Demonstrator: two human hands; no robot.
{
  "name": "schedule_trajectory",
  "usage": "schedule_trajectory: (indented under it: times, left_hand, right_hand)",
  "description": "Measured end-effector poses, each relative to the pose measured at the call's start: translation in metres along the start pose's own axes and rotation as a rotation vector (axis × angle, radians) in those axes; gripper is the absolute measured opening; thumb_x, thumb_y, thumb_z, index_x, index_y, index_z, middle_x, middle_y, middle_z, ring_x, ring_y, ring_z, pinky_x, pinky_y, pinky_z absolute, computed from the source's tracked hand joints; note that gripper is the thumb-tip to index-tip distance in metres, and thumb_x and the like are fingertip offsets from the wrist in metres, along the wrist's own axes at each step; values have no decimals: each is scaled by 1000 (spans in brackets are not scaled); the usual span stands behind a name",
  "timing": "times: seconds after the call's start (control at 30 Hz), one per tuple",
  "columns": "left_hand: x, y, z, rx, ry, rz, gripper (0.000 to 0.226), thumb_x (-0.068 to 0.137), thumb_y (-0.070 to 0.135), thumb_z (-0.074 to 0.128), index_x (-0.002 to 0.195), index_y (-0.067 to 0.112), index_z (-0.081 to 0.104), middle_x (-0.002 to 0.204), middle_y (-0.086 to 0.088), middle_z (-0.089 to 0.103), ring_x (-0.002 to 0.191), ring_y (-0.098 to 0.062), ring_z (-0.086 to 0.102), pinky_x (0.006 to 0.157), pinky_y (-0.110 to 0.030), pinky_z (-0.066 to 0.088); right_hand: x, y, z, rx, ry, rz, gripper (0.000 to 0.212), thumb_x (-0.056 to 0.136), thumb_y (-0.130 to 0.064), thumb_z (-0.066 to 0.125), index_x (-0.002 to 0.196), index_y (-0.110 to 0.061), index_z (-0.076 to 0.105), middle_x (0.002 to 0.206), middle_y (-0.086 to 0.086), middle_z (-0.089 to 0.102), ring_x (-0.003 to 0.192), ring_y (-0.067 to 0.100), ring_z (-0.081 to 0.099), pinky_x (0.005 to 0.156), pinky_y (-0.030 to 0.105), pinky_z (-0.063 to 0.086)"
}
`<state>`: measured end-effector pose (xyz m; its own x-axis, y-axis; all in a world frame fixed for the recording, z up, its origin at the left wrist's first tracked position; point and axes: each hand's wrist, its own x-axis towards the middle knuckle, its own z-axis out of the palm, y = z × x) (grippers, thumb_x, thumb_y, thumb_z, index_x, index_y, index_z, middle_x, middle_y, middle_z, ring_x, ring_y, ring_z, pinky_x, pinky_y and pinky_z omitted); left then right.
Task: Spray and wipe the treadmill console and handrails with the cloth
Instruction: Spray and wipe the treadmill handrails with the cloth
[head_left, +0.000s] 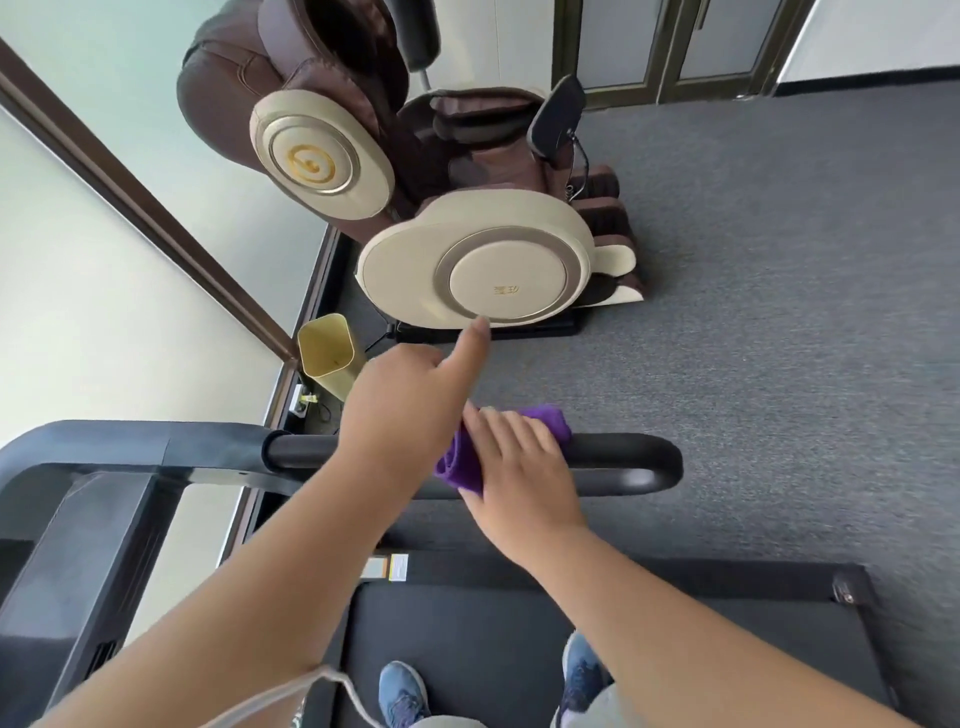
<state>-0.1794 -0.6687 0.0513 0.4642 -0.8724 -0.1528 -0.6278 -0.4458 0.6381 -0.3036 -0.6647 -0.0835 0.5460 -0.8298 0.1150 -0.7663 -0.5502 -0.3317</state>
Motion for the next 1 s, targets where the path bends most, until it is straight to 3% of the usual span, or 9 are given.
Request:
schedule_trajectory:
  times: [0.07, 0.13, 0.27, 0.43, 0.6, 0.73, 0.83, 0.93, 1.0]
  left_hand:
    - [6, -21, -1, -17, -2, -87, 99, 89, 86, 35, 73, -10, 52, 70, -30, 65, 69, -42, 69, 78, -50, 60]
    - [7, -37, 3, -43, -28, -143, 99, 81, 90, 33, 69, -6, 52, 74, -31, 68, 74, -44, 73, 83, -57, 62]
    - [0, -60, 5, -48, -69, -152, 84, 79, 91, 31, 68, 11, 53, 64, -15, 59, 68, -43, 69, 84, -58, 60]
    - [-6, -96, -12, -39, -56, -183, 96, 79, 92, 26, 70, -1, 51, 63, -9, 55, 62, -25, 56, 77, -55, 57]
    - [-4, -122, -30, -80, -33, -242, 86, 76, 91, 30, 64, 8, 50, 57, -10, 55, 58, -27, 59, 80, -55, 58]
    - [2, -119, -34, -104, -32, -265, 96, 72, 87, 35, 71, -7, 54, 61, -21, 63, 64, -35, 67, 83, -55, 58]
    - [7, -109, -29, -108, -27, -235, 87, 85, 81, 42, 65, -2, 52, 57, -10, 56, 62, -29, 62, 81, -54, 58]
    - [10, -89, -15, -111, -29, -209, 78, 95, 77, 43, 47, 16, 52, 50, -2, 60, 71, -36, 72, 79, -50, 60]
    - [10, -74, -1, -101, -54, -183, 86, 87, 83, 38, 55, 6, 56, 53, -4, 59, 65, -35, 69, 79, -53, 59]
  right_hand:
    - [-9, 25, -6, -69, 6, 11, 76, 92, -54, 53, 155, -11, 42, 142, 3, 59, 128, 25, 55, 115, 42, 38]
    - [-21, 58, -12, -89, 45, 88, 73, 94, -55, 50, 154, -14, 44, 143, 0, 60, 130, 22, 55, 117, 40, 36]
    - [-25, 66, -11, 1, 170, 187, 53, 97, -54, 50, 140, -24, 58, 133, -11, 65, 125, 16, 58, 117, 36, 33]
    - [-4, 16, 7, -49, 203, 343, 40, 95, -55, 45, 119, -31, 66, 116, -13, 67, 113, 19, 60, 110, 42, 37]
    - [28, -71, 29, -35, 82, 226, 44, 95, -60, 40, 117, -28, 62, 112, -8, 65, 110, 23, 59, 107, 41, 37]
    - [51, -124, 45, 25, 11, 167, 51, 86, -48, 27, 113, -19, 59, 106, 3, 64, 103, 29, 58, 103, 45, 38]
    - [51, -111, 45, 31, 24, 125, 46, 88, -47, 29, 106, -17, 60, 95, 4, 63, 92, 30, 59, 91, 43, 43]
    - [38, -75, 36, -7, 36, 104, 45, 92, -57, 39, 112, -21, 60, 98, -1, 63, 95, 25, 59, 92, 40, 44]
    - [28, -46, 26, -9, 54, 142, 46, 95, -60, 39, 115, -24, 61, 101, -5, 64, 100, 23, 59, 97, 39, 42]
